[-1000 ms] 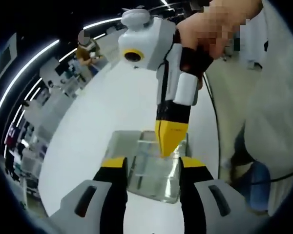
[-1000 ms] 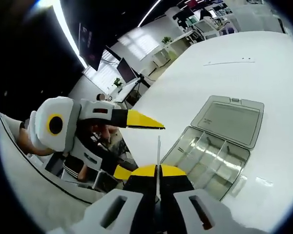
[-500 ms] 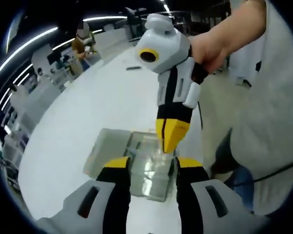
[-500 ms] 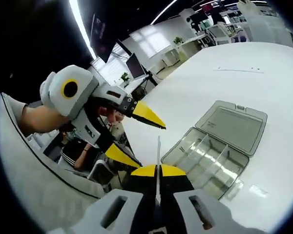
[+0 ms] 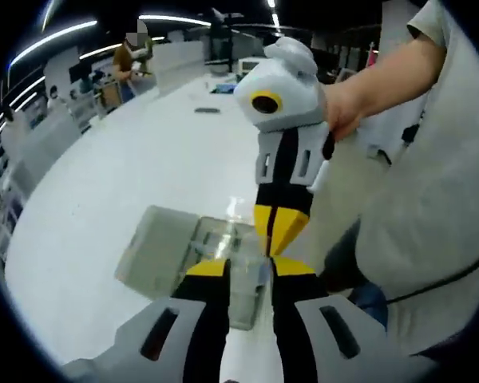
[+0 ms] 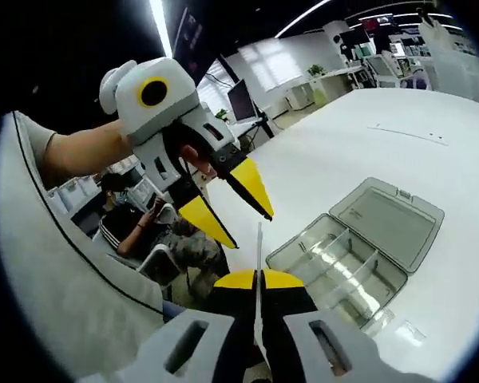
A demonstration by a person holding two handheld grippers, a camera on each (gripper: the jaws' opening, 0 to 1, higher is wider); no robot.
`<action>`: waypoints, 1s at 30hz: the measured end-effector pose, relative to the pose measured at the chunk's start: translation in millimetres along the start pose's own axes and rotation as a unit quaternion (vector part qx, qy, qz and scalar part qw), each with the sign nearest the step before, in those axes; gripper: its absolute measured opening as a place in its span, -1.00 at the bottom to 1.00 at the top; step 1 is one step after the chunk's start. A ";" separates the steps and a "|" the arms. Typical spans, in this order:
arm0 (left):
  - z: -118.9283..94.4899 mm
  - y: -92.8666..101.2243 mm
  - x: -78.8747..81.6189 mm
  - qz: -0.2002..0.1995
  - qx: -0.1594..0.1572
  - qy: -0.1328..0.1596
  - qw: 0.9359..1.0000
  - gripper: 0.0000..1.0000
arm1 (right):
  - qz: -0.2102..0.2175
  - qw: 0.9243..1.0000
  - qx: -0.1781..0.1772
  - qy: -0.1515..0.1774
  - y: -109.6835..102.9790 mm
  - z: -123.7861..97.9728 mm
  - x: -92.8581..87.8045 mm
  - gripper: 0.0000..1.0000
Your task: Insert the divider into the dual guide fixture by aligning both edges with the guide slots and pushing it downward to the bottom, including one-sided entry, uneven engagement, binding, and posture correction.
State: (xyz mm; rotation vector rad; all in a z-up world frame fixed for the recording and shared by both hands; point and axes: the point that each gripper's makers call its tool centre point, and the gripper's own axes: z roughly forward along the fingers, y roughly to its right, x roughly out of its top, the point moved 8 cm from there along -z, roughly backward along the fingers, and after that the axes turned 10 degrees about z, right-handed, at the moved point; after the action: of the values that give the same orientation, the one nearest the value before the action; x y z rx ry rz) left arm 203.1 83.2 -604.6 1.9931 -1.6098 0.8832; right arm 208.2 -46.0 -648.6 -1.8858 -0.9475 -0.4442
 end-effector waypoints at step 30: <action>11.2 0.6 -2.5 0.001 -0.052 -0.042 0.998 -1.00 | -0.125 0.992 0.010 -0.031 0.7 4.0 -1.2 -1.00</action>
State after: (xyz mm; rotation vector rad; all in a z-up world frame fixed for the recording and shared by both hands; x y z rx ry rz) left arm 204.6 77.3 -614.3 1.9798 -1.6683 0.7091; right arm 207.6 -43.2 -651.8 -1.7784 -1.2333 -0.5256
